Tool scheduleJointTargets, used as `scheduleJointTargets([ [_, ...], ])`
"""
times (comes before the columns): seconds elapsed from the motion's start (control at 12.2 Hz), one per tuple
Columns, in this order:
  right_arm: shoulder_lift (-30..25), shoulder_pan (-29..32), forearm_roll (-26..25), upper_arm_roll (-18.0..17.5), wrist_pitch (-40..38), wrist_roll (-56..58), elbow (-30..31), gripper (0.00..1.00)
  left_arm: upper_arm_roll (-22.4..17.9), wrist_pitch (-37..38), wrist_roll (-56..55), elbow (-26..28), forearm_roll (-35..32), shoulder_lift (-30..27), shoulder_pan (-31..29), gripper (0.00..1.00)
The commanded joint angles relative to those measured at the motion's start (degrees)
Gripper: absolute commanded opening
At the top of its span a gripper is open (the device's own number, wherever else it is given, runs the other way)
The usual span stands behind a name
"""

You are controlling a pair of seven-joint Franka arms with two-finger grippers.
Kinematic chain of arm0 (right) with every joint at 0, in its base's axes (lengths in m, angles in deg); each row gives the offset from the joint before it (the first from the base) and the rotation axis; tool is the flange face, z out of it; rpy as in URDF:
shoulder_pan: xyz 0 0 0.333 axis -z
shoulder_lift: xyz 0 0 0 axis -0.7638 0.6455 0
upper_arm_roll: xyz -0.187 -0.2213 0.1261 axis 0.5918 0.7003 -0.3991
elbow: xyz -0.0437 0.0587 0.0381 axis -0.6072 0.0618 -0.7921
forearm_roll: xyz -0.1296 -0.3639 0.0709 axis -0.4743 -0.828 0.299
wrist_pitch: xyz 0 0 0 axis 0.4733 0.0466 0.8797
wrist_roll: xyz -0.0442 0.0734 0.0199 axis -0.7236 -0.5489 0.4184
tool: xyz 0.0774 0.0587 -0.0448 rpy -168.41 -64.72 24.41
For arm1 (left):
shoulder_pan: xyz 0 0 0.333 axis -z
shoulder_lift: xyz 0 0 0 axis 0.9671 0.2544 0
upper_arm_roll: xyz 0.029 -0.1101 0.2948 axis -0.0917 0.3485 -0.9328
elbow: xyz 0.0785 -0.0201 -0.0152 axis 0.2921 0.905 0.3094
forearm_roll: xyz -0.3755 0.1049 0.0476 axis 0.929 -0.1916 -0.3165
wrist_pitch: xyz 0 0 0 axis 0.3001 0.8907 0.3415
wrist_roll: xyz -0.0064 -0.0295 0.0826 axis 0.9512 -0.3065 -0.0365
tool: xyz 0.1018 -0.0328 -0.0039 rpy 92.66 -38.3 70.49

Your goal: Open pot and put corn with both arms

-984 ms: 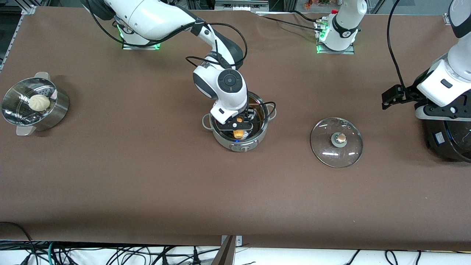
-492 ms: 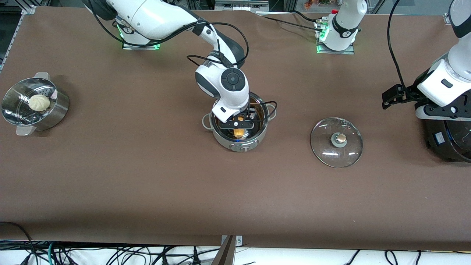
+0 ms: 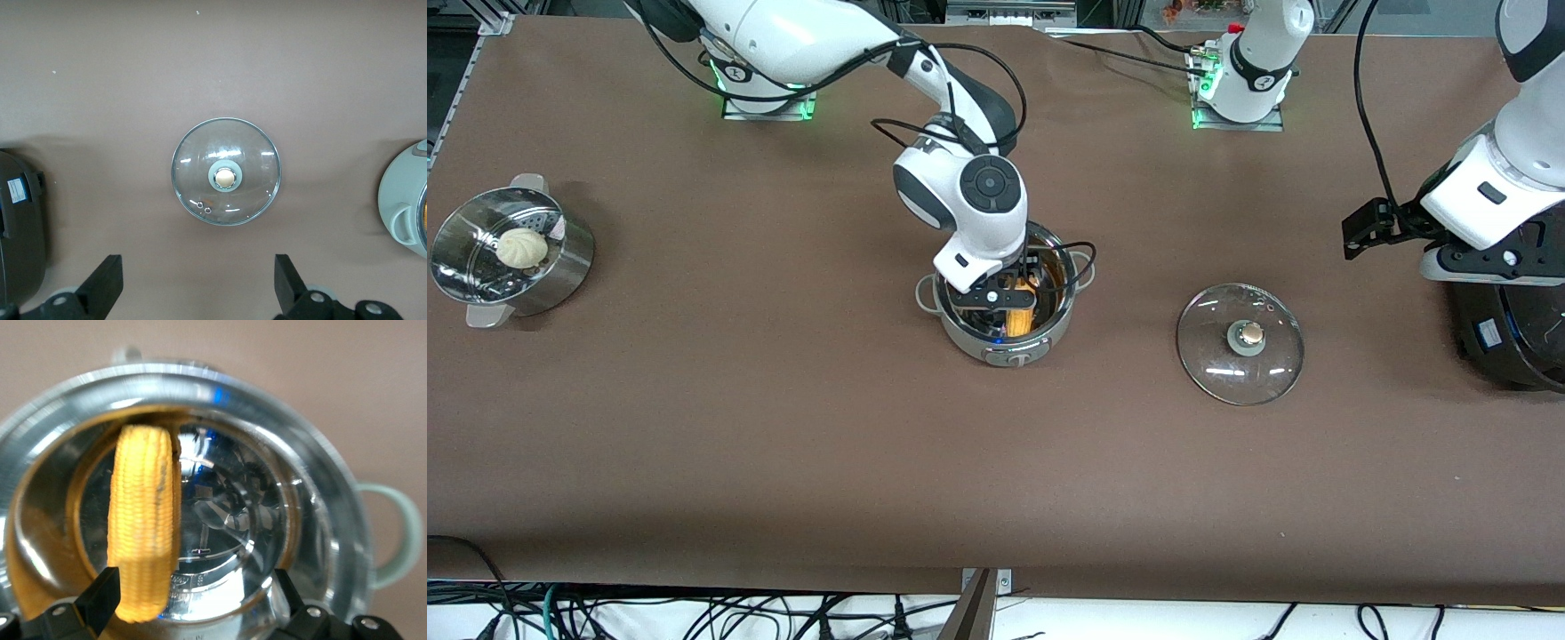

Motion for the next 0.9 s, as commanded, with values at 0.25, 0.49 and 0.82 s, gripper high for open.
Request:
scheduleJointTargets([
  [0.25,-7.78,10.42,-0.90,0.53,-4.14,16.98,-0.14,1.00,-1.26,1.24,0.40,-0.90,1.08,-0.56,0.69,1.00],
  [0.49,-9.02,20.36,-0.46,0.36,-4.40,20.19,-0.14,1.00,-0.99,1.24,-0.39,-1.17,1.35,-0.38,0.77,1.00],
  [0.82,-12.61,24.52,-0.38,6.47,-10.89,26.96,-0.49,1.00,-1.25,1.24,0.22,-1.08,1.35,-0.29,0.60,1.00],
])
